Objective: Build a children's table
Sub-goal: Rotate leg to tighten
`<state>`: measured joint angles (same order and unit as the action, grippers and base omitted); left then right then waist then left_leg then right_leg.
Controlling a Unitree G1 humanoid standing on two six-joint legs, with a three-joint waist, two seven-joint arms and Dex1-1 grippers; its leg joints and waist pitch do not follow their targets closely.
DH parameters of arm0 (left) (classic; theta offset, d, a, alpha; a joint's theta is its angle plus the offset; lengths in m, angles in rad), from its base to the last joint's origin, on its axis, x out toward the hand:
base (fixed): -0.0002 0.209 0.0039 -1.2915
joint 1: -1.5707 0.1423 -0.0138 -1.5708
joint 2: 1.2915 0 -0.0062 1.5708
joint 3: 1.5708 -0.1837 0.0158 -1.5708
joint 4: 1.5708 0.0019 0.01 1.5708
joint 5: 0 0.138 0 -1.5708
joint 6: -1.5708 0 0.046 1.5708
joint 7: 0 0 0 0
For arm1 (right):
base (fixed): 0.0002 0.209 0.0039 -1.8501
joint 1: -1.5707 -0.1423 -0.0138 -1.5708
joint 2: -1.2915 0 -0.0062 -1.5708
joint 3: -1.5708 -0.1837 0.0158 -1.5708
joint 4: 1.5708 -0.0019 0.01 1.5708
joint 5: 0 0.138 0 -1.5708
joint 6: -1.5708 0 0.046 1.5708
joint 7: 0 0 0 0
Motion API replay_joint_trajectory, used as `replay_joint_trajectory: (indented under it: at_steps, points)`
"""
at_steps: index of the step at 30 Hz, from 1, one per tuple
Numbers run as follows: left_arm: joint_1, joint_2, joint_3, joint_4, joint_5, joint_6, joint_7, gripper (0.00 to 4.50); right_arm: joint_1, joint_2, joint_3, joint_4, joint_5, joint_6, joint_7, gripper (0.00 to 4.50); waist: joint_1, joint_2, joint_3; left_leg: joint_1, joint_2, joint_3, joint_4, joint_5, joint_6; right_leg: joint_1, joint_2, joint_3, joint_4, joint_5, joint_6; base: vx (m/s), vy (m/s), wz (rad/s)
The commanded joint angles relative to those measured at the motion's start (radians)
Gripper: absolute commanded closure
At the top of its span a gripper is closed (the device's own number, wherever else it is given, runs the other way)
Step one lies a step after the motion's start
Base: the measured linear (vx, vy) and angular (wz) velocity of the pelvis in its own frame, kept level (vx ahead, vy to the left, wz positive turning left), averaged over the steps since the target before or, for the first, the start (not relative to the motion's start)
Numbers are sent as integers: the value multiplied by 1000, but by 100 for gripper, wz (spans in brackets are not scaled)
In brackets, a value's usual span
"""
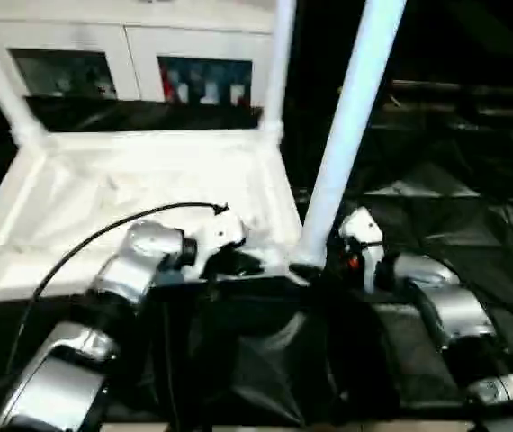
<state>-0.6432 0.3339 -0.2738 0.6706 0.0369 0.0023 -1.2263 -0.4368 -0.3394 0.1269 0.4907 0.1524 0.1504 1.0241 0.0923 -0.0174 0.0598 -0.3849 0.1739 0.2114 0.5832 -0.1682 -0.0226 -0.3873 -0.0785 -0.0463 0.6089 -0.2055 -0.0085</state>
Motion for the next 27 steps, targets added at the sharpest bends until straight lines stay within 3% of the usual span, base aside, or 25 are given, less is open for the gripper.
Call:
replay_joint_trajectory:
  at_steps: [1, 7, 8, 15, 18, 20, 22, 24, 25, 26, 27]
  points:
    - [11, -11, -11, -51, -45, 0, -59, 450, 15, -13, 22, -16, 2, 20, 35, 79, 1, -4, -61, 28, 74, -33, -75, -249, 19, 29, -84, 45, -72, -183, -234, 0, 0, 0]
    - [21, -1, -13, -71, -59, 10, -86, 450, 23, -19, 28, -31, 20, 30, 61, 79, -1, -3, -62, 30, 73, -34, -75, -255, 10, 27, -83, 45, -75, -212, -229, 0, 0, 0]
    - [22, -1, -13, -74, -61, 11, -89, 450, 26, -17, 30, -36, 24, 33, 63, 104, -1, -2, -62, 29, 73, -34, -74, -251, 10, 27, -83, 46, -74, -201, -230, 0, 0, 0]
    - [26, -9, -8, -77, -60, 14, -75, 450, 41, 1, 33, -43, 27, 41, 60, 157, 1, -4, -64, 29, 71, -33, -72, -228, 19, 29, -83, 45, -71, -170, -238, 0, 0, 0]
    - [11, -37, 3, -48, -36, 17, 4, 450, 38, 22, 22, -12, 0, 38, -12, 168, 0, -3, -63, 30, 72, -33, -73, -238, 15, 27, -83, 45, -72, -177, -236, 0, 0, 0]
    - [-17, -67, 11, 2, -1, 20, 105, 450, 14, 55, -2, 60, -35, 37, -143, 168, -5, -1, -59, 33, 70, -36, -75, -274, -5, 22, -85, 46, -78, -234, -229, 0, 0, 0]
    - [-45, -94, 19, 47, 22, 21, 192, 450, -13, 90, -33, 123, -44, 50, -256, 170, -14, -2, -56, 41, 67, -41, -76, -332, -37, 16, -89, 47, -92, -359, -204, 0, 0, 0]
    - [-75, -129, 29, 86, 34, 43, 274, 450, -41, 129, -66, 176, -39, 64, -366, 171, -15, -5, -56, 37, 66, -44, -77, -333, -42, 20, -90, 46, -94, -385, -189, 0, 0, 0]
    - [-102, -166, 33, 116, 44, 62, 341, 450, -70, 171, -97, 228, -34, 66, -479, 171, -19, -2, -57, 42, 66, -44, -77, -353, -51, 10, -89, 48, -97, -403, -179, 0, 0, 0]
    - [-118, -190, 33, 132, 49, 75, 378, 450, -89, 197, -110, 256, -31, 65, -539, 171, -18, -4, -58, 42, 66, -46, -77, -351, -53, 13, -90, 46, -97, -399, -177, 0, 0, 0]
    - [-133, -212, 34, 147, 53, 89, 412, 450, -107, 219, -118, 281, -30, 63, -584, 171, -23, -1, -58, 36, 65, -46, -80, -339, -53, 15, -88, 47, -95, -379, -178, 0, 0, 0]
